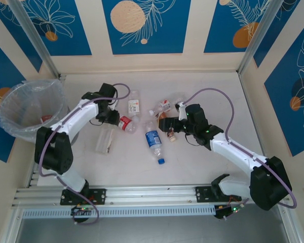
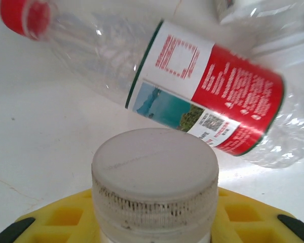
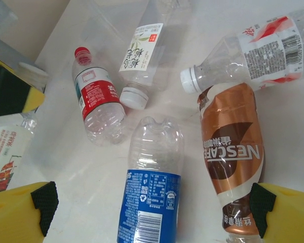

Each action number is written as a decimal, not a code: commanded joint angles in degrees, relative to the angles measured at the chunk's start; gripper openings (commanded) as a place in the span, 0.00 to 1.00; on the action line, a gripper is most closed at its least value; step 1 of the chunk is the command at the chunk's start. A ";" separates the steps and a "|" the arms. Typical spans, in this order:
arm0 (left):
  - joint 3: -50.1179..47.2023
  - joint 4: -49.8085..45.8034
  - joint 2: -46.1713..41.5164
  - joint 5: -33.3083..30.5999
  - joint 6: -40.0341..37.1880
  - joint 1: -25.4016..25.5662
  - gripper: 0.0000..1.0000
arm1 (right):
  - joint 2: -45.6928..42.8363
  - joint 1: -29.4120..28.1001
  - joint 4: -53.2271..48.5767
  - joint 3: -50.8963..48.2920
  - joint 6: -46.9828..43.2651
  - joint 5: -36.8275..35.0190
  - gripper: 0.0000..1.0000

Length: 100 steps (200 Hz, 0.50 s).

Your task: Put the plastic bottles in the bin

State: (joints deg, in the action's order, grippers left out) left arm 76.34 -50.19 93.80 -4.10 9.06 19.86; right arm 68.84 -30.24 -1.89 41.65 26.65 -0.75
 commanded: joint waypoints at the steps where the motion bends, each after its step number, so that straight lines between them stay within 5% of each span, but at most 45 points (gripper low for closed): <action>1: 3.03 -1.30 -3.88 -0.11 2.85 -0.58 0.25 | 0.88 -0.53 1.53 2.36 -1.43 2.02 1.00; 100: 13.37 1.10 -7.17 5.72 6.58 -1.14 0.26 | 1.98 -1.18 3.21 4.56 -1.69 3.04 1.00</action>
State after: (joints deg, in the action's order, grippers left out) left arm 86.15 -50.57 88.44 -0.14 13.21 19.55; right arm 70.41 -30.81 -0.23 44.05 26.22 0.82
